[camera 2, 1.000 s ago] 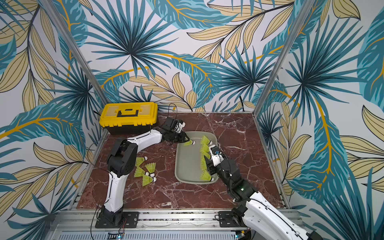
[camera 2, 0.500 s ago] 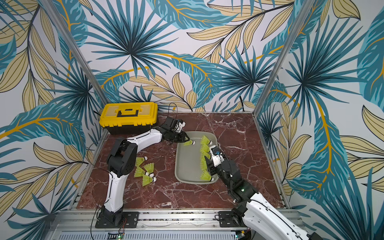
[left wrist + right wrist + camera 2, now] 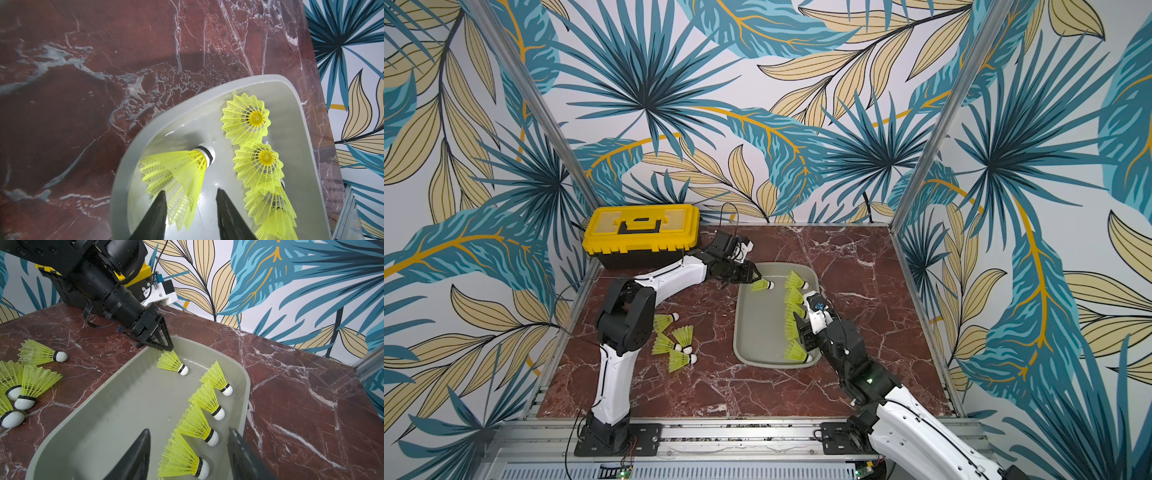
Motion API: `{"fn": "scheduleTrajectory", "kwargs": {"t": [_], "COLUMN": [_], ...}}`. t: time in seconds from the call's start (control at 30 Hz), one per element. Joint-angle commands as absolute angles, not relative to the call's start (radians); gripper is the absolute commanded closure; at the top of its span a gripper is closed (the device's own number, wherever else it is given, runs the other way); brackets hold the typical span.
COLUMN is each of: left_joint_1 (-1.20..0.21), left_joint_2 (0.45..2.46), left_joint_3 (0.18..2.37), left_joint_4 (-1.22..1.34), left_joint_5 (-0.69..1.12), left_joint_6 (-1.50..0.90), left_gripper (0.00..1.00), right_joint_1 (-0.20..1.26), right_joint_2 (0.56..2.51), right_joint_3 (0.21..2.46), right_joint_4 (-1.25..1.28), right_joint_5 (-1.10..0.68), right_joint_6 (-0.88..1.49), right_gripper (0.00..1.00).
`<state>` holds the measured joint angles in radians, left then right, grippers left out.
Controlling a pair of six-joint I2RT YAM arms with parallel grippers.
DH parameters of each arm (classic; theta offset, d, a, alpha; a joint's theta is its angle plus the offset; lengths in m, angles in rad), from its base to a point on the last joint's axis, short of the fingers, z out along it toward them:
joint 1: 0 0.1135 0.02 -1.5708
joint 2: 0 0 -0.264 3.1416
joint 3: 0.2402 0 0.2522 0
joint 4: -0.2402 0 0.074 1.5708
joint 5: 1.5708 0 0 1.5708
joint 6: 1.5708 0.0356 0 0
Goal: Put the shuttlecocks into the storage box
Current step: Place the shuttlecock in the storage box.
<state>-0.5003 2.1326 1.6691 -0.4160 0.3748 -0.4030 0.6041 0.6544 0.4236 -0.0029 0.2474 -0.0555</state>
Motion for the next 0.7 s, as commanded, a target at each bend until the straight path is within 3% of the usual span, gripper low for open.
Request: {"fn": "scheduleTrajectory", "kwargs": {"t": [0.0,0.67], "left_joint_1": [-0.495,-0.458], "left_joint_2": [2.044,1.48], "left_joint_3": [1.711,1.263], "left_joint_4": [-0.464,-0.541], "left_joint_5": [0.33,0.082], "left_joint_6": [-0.358,-0.402], "left_gripper": [0.57,0.5], "right_joint_1": [0.607,0.608], "right_joint_2": [0.643,0.655], "right_joint_3": [0.407,0.415], "right_joint_4": [-0.012,-0.003], "right_joint_5": [0.265,0.281], "right_joint_6": [-0.045,-0.075], "right_gripper": [0.4,0.4]}}
